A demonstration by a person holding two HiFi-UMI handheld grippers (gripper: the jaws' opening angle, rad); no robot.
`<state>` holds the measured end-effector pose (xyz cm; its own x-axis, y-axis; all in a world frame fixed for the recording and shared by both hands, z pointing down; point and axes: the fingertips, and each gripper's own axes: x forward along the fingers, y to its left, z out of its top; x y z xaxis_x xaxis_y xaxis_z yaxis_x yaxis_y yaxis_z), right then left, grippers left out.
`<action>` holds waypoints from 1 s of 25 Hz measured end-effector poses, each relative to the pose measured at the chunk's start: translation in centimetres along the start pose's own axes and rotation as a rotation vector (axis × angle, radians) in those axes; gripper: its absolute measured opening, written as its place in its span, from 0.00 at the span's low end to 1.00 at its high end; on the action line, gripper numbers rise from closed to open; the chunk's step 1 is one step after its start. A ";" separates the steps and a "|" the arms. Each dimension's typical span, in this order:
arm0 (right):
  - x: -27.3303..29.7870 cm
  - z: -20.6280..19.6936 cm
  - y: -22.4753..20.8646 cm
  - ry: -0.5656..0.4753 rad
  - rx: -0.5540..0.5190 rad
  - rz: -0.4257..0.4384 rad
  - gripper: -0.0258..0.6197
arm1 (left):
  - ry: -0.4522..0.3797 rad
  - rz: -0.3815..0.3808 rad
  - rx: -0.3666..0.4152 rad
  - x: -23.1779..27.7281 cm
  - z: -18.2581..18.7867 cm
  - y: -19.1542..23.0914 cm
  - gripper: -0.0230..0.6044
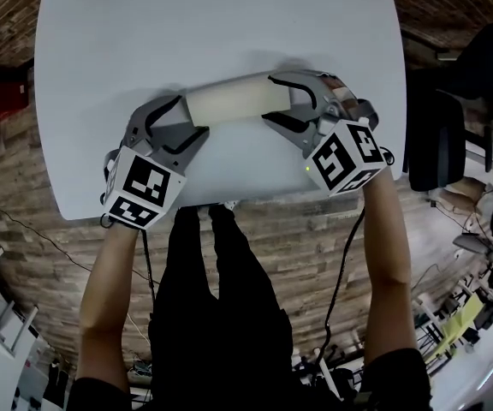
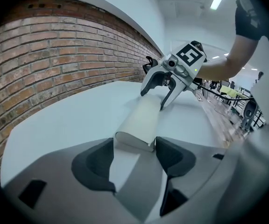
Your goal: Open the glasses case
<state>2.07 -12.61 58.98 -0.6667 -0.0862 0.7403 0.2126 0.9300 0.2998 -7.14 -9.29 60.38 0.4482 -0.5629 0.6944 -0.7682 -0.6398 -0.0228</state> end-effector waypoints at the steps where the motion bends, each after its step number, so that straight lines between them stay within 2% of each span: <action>1: 0.0 0.1 -0.1 -0.005 0.011 0.013 0.43 | 0.001 0.001 0.002 0.0 0.0 0.0 0.49; 7: -0.3 0.8 -0.9 -0.044 0.092 0.077 0.43 | 0.000 0.007 0.010 -0.1 0.1 0.3 0.49; 18: -0.4 1.0 -1.3 -0.106 0.186 0.094 0.43 | -0.013 -0.005 0.003 -0.2 -0.1 -0.2 0.49; 21: -0.4 1.0 -1.3 -0.106 0.187 0.100 0.43 | -0.075 -0.031 -0.057 -0.5 0.4 -0.2 0.49; 23: -0.5 1.0 -1.3 -0.108 0.188 0.100 0.43 | -0.131 -0.033 -0.127 -1.0 1.0 0.4 0.49; 25: -0.5 0.9 -1.3 -0.109 0.191 0.100 0.43 | -0.152 -0.024 -0.163 -1.2 1.3 0.9 0.49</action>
<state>1.44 -13.47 57.65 -0.7242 0.0395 0.6884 0.1495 0.9836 0.1009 -7.78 -9.89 58.62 0.5218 -0.6289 0.5764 -0.8147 -0.5677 0.1181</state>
